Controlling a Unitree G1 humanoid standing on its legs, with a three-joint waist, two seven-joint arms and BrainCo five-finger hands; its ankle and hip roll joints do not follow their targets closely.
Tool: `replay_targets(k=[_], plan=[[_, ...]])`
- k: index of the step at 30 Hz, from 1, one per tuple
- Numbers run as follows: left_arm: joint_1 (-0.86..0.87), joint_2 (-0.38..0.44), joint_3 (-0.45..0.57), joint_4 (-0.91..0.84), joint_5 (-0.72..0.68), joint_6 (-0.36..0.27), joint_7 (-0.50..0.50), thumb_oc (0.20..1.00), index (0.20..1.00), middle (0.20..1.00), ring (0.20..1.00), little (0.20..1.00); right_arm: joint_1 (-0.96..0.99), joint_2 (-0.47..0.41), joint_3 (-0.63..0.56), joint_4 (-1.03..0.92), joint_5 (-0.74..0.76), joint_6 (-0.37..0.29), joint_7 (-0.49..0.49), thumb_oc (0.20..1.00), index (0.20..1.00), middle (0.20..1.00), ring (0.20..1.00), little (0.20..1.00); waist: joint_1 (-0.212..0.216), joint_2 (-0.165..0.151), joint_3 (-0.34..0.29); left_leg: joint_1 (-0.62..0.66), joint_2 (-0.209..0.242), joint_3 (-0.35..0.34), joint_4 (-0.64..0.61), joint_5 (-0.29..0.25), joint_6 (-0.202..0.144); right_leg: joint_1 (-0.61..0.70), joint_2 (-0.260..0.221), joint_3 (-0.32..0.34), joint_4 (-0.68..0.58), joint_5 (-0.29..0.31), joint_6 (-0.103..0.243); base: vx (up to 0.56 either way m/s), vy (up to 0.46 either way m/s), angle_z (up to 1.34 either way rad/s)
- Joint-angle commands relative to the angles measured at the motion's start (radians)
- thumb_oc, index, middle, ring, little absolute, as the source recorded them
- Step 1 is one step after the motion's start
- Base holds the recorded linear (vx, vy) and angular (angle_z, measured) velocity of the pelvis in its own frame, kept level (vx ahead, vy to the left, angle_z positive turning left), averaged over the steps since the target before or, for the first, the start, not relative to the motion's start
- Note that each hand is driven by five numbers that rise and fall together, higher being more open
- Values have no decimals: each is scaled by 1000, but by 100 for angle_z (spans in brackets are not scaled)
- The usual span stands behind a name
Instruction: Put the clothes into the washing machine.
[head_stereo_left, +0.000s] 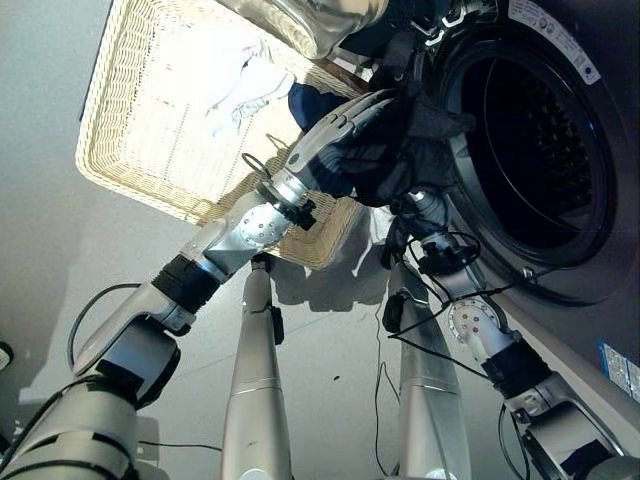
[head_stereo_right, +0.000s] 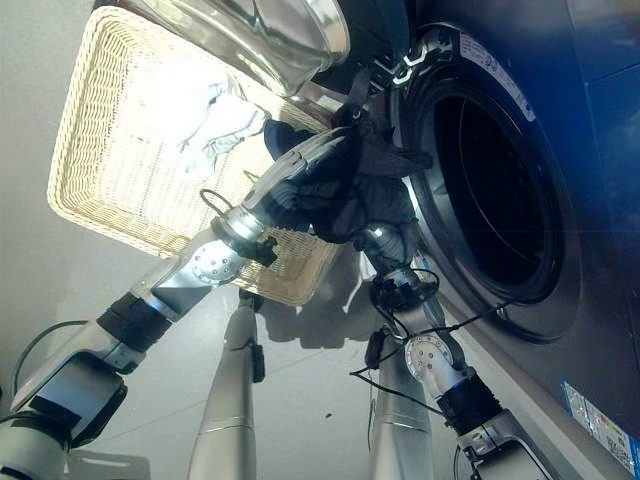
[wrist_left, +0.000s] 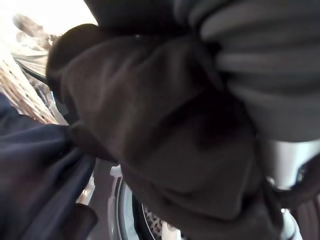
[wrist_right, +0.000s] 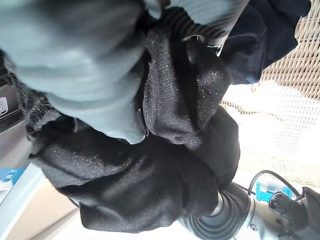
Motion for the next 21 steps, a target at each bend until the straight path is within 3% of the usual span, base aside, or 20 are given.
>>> replay_targets(k=[1,12,21], plan=[[76,79,-51,-60,30,-21,-101,1000,1000,1000,1000,1000,-89,8,-192,-145,77,-162,38,200,200,200,200,200,16,-25,-16,-9,-74,-44,8,5,94,20,18,-1,-20,88,120,0,0,0],[79,101,-59,-50,28,46,-164,1000,1000,1000,1000,1000,-84,-9,-215,-155,80,-176,63,200,200,200,200,200,13,-28,-16,-12,-73,-43,8,3,94,20,21,-1,-22,88,121,0,0,0],[94,111,-69,-24,70,189,-159,1000,1000,1000,1000,1000,-81,-14,-225,-155,87,-179,65,200,200,200,200,200,15,-26,-16,-6,-70,-43,2,4,95,27,19,-5,-28,88,123,0,0,0]])
